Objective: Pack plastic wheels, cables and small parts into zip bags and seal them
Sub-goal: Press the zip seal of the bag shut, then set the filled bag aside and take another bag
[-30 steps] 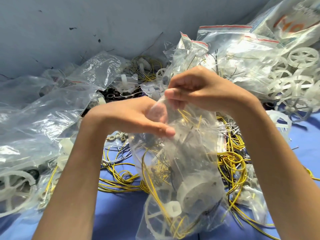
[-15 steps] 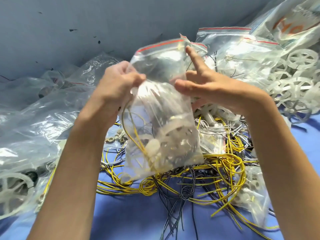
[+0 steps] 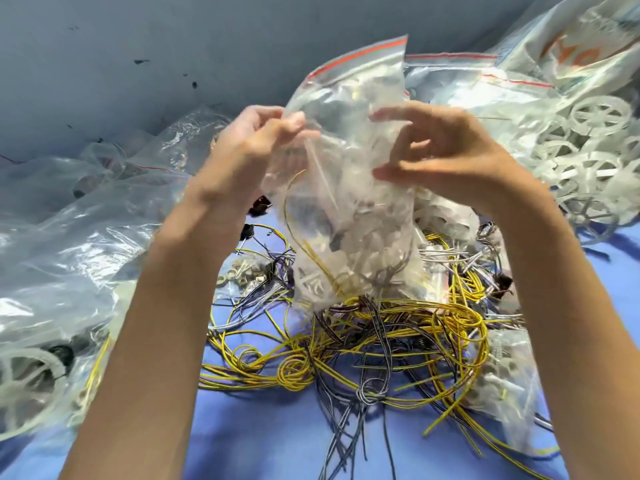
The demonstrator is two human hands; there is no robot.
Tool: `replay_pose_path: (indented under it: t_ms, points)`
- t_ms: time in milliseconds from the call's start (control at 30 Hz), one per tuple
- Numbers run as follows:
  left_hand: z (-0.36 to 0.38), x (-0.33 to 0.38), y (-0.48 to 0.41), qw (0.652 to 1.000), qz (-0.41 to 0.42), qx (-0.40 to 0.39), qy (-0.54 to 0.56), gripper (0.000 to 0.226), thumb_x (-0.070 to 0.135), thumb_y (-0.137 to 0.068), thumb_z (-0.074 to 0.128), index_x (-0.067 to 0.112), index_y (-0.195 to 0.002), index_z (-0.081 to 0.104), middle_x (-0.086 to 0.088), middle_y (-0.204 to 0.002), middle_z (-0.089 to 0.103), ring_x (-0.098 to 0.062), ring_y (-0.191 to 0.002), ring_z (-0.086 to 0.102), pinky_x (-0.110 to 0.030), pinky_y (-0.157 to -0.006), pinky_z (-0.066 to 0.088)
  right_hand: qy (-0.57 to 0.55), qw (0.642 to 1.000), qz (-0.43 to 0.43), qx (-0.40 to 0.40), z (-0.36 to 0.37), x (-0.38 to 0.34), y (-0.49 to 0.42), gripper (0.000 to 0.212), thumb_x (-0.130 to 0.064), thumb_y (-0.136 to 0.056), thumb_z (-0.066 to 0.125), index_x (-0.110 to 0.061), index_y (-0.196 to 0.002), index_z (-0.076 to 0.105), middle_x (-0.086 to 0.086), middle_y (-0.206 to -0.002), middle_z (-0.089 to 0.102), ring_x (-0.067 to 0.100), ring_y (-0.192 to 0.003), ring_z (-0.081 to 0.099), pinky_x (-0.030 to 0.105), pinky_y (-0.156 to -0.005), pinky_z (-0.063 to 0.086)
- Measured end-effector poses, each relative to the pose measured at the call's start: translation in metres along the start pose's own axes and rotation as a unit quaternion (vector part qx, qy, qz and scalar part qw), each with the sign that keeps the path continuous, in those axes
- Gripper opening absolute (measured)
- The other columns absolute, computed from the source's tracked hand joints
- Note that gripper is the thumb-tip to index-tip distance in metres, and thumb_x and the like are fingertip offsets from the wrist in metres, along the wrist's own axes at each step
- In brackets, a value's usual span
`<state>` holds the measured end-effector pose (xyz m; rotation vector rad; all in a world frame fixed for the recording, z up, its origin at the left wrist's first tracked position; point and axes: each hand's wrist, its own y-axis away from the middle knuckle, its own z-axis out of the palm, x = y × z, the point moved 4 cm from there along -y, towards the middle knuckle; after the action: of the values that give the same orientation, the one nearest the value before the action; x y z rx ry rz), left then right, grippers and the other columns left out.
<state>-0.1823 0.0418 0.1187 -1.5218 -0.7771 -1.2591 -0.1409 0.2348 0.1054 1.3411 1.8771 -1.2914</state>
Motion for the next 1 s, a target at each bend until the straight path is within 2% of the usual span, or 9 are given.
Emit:
replay_pose_path:
  t_ms: [67, 167, 333, 400, 533, 700, 800, 900, 1000]
  points:
    - [0.004, 0.0, -0.002, 1.0, -0.001, -0.015, -0.017, 0.018, 0.016, -0.09, 0.06, 0.008, -0.105, 0.056, -0.007, -0.097, 0.066, -0.01, -0.078, 0.063, -0.026, -0.081, 0.052, 0.027, 0.999, -0.011, 0.03, -0.003, -0.003, 0.001, 0.026, -0.002, -0.078, 0.074, -0.02, -0.094, 0.067, 0.009, -0.068, 0.054, 0.012, -0.06, 0.054, 0.026, -0.06, 0.042]
    - [0.002, -0.005, -0.004, 0.998, -0.027, -0.014, -0.057, 0.014, 0.019, -0.095, 0.052, 0.016, -0.109, 0.052, -0.001, -0.102, 0.063, -0.005, -0.08, 0.061, -0.023, -0.078, 0.051, 0.109, 0.984, -0.028, 0.137, -0.008, -0.008, 0.0, 0.019, -0.001, -0.079, 0.063, -0.02, -0.077, 0.066, 0.005, -0.066, 0.058, 0.016, -0.061, 0.055, 0.031, -0.062, 0.043]
    - [-0.009, -0.013, -0.003, 0.993, -0.058, -0.008, -0.101, 0.007, 0.025, -0.098, 0.047, 0.026, -0.091, 0.049, 0.007, -0.098, 0.061, -0.006, -0.08, 0.063, -0.026, -0.08, 0.047, 0.247, 0.851, -0.011, 0.463, -0.042, -0.025, 0.01, 0.029, -0.018, -0.082, 0.057, -0.011, -0.11, 0.062, -0.005, -0.08, 0.061, 0.011, -0.072, 0.062, 0.018, -0.069, 0.046]
    - [-0.007, -0.014, -0.002, 0.991, -0.067, -0.023, -0.109, 0.008, 0.024, -0.098, 0.047, 0.026, -0.09, 0.05, 0.007, -0.098, 0.061, -0.006, -0.079, 0.064, -0.027, -0.081, 0.047, 0.316, 0.86, 0.085, 0.391, -0.047, -0.011, 0.009, 0.06, -0.021, -0.085, 0.06, -0.005, -0.138, 0.037, 0.011, -0.106, 0.063, 0.023, -0.098, 0.061, 0.017, -0.082, 0.041]
    - [-0.002, -0.019, 0.002, 0.987, -0.079, -0.054, -0.133, 0.006, 0.027, -0.097, 0.047, 0.026, -0.093, 0.052, 0.003, -0.107, 0.064, -0.009, -0.087, 0.066, -0.03, -0.09, 0.046, 0.347, 0.875, 0.284, 0.182, -0.036, 0.029, 0.009, 0.087, -0.034, -0.095, 0.051, -0.016, -0.15, -0.015, 0.03, -0.154, 0.0, 0.04, -0.144, 0.005, 0.041, -0.116, 0.01]
    - [0.0, -0.02, 0.004, 0.981, -0.087, -0.073, -0.16, 0.009, 0.026, -0.098, 0.046, 0.02, -0.101, 0.053, -0.002, -0.116, 0.062, -0.006, -0.085, 0.063, -0.026, -0.089, 0.044, 0.389, 0.874, 0.28, 0.075, -0.032, 0.039, 0.002, 0.058, -0.039, -0.102, 0.031, -0.029, -0.152, 0.005, 0.033, -0.151, -0.015, 0.047, -0.143, -0.004, 0.046, -0.117, 0.003]
    - [-0.001, -0.022, 0.004, 0.978, -0.087, -0.075, -0.172, 0.016, 0.025, -0.098, 0.046, 0.016, -0.109, 0.053, -0.003, -0.118, 0.063, -0.006, -0.086, 0.063, -0.023, -0.087, 0.045, 0.348, 0.892, 0.288, 0.026, -0.03, 0.044, 0.006, 0.077, -0.073, -0.084, 0.023, -0.036, -0.151, 0.006, 0.027, -0.155, -0.009, 0.044, -0.144, 0.004, 0.048, -0.118, 0.006]
    - [0.001, -0.022, 0.005, 0.977, -0.087, -0.079, -0.179, 0.021, 0.026, -0.098, 0.046, 0.014, -0.113, 0.054, -0.003, -0.118, 0.064, -0.007, -0.087, 0.064, -0.021, -0.084, 0.045, 0.346, 0.897, 0.271, 0.032, -0.03, 0.045, 0.009, 0.101, -0.084, -0.066, 0.039, -0.034, -0.15, 0.013, 0.024, -0.155, 0.009, 0.038, -0.144, 0.014, 0.044, -0.117, 0.015]
    - [0.004, -0.025, 0.006, 0.974, -0.089, -0.093, -0.185, 0.023, 0.026, -0.098, 0.046, 0.013, -0.115, 0.055, -0.001, -0.116, 0.065, -0.005, -0.083, 0.064, -0.017, -0.078, 0.044, 0.357, 0.904, 0.221, 0.086, -0.033, 0.044, 0.009, 0.082, -0.061, -0.073, 0.067, -0.026, -0.141, 0.037, 0.02, -0.134, 0.044, 0.033, -0.125, 0.043, 0.037, -0.1, 0.037]
